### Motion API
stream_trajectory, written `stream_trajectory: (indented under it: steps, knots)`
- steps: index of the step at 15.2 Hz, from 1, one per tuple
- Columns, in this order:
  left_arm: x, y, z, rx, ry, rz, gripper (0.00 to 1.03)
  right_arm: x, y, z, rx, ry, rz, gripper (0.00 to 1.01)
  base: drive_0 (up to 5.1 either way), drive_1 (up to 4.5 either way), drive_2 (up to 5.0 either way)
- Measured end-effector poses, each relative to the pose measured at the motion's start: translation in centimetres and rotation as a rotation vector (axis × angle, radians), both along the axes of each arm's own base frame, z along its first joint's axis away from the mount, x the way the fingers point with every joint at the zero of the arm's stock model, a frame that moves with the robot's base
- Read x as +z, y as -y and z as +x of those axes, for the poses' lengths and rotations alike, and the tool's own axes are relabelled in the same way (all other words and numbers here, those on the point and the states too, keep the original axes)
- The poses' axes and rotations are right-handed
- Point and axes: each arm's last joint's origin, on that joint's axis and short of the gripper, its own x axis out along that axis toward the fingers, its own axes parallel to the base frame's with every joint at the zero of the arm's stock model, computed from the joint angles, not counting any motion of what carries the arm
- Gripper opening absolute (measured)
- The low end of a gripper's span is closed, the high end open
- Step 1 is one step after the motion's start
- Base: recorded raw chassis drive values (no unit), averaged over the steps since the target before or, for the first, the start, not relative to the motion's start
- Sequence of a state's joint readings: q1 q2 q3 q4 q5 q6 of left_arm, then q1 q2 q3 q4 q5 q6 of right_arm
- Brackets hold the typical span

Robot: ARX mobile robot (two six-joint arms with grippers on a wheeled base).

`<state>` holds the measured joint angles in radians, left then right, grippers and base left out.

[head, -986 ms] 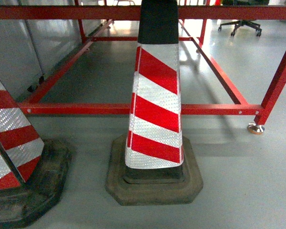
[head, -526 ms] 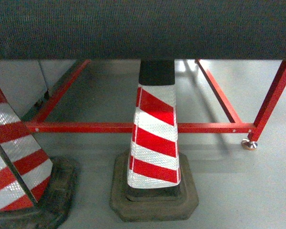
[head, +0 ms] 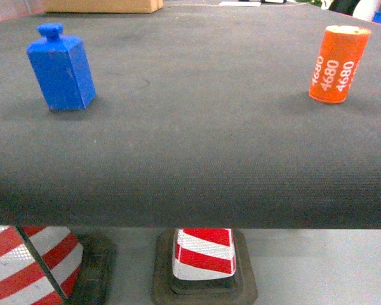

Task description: Sort blue parts and orange caps into right shelf containers

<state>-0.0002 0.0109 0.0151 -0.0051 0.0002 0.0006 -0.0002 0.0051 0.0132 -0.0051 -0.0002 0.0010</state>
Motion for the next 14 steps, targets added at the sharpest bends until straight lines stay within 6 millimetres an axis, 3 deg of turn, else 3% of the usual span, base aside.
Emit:
stream_trajectory:
  steps: [14]
  knots:
    - [0.02, 0.0, 0.0, 0.001, 0.001, 0.0, 0.98, 0.0, 0.0, 0.0, 0.0, 0.0, 0.0, 0.98, 0.0, 0.0, 0.0]
